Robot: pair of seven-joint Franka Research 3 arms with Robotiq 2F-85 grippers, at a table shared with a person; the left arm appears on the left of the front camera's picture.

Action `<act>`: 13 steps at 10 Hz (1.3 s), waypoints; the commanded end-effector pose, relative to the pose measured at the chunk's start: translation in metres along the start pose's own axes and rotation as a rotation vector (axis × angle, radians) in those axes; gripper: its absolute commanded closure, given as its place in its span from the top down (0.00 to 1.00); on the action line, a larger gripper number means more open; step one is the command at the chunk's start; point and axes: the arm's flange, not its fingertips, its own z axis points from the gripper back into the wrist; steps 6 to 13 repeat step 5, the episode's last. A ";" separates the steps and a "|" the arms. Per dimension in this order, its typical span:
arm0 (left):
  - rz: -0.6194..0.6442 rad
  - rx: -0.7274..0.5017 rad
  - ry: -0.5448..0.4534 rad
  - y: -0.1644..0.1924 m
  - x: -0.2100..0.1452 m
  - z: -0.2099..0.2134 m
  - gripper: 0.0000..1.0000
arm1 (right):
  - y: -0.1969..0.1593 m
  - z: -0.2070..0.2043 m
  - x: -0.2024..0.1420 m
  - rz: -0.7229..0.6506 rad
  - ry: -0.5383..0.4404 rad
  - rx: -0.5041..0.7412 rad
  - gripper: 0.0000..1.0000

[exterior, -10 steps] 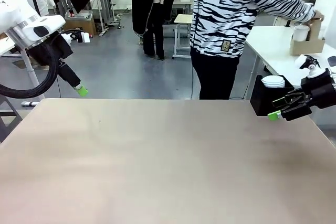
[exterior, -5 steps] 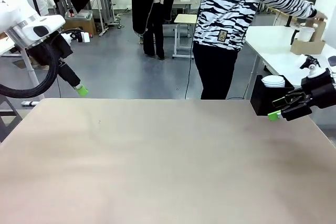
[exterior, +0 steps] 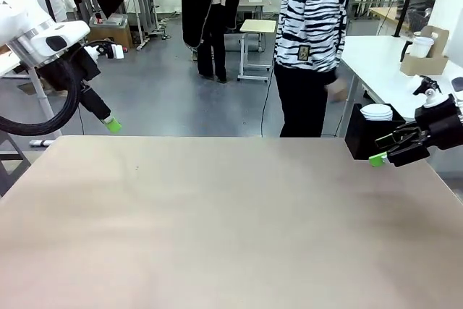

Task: Pour a drink into a cup and package it in a carrier.
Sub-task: Insert the held 600 ml Paper Cup into the Cup Carrier.

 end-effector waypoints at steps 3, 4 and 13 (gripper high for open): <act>0.004 0.004 0.017 0.000 -0.001 0.003 1.00 | 0.001 0.001 0.000 -0.001 -0.002 0.009 1.00; 0.004 0.004 0.017 0.000 -0.001 0.003 1.00 | 0.001 0.001 0.000 -0.001 -0.002 0.009 1.00; 0.004 0.004 0.017 0.000 -0.001 0.003 1.00 | 0.001 0.001 0.000 -0.001 -0.002 0.009 1.00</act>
